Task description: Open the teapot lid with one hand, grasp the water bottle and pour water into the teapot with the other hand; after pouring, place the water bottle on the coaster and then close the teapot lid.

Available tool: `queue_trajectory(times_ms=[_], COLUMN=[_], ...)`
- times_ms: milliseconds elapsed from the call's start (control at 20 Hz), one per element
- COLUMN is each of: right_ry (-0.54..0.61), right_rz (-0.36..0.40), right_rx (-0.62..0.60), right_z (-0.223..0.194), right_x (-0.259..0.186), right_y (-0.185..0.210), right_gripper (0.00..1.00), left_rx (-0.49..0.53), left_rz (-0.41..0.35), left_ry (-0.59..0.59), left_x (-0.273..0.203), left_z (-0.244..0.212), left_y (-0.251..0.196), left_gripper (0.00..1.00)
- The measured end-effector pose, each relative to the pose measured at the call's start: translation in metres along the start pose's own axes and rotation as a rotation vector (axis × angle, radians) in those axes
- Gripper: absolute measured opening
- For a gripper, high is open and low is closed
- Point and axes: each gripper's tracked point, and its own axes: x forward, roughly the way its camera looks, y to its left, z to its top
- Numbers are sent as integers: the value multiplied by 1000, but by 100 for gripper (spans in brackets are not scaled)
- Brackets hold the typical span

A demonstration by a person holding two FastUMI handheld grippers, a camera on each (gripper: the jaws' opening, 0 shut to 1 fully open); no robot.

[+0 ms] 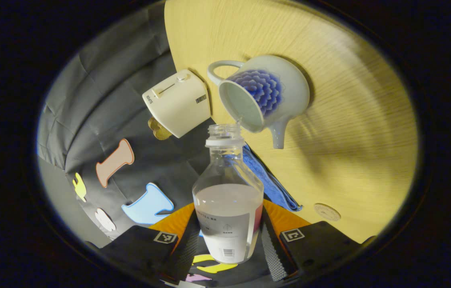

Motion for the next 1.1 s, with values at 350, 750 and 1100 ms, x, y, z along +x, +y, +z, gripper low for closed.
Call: queue_trajectory(times_ms=[350,750,1100], right_ry=[4,8,11], right_rz=[-1,-1,0], right_rx=[1,-2,1], right_z=[-3,-3,-4], right_x=[1,2,2], right_y=[-1,-1,-1], right_gripper=[0,1,0], left_rx=[32,86,26], left_rz=[4,-12,-4], left_ry=[24,24,-18], left_x=[0,0,2], left_z=[-5,-5,0], left_y=[6,9,3], left_gripper=[86,87,87])
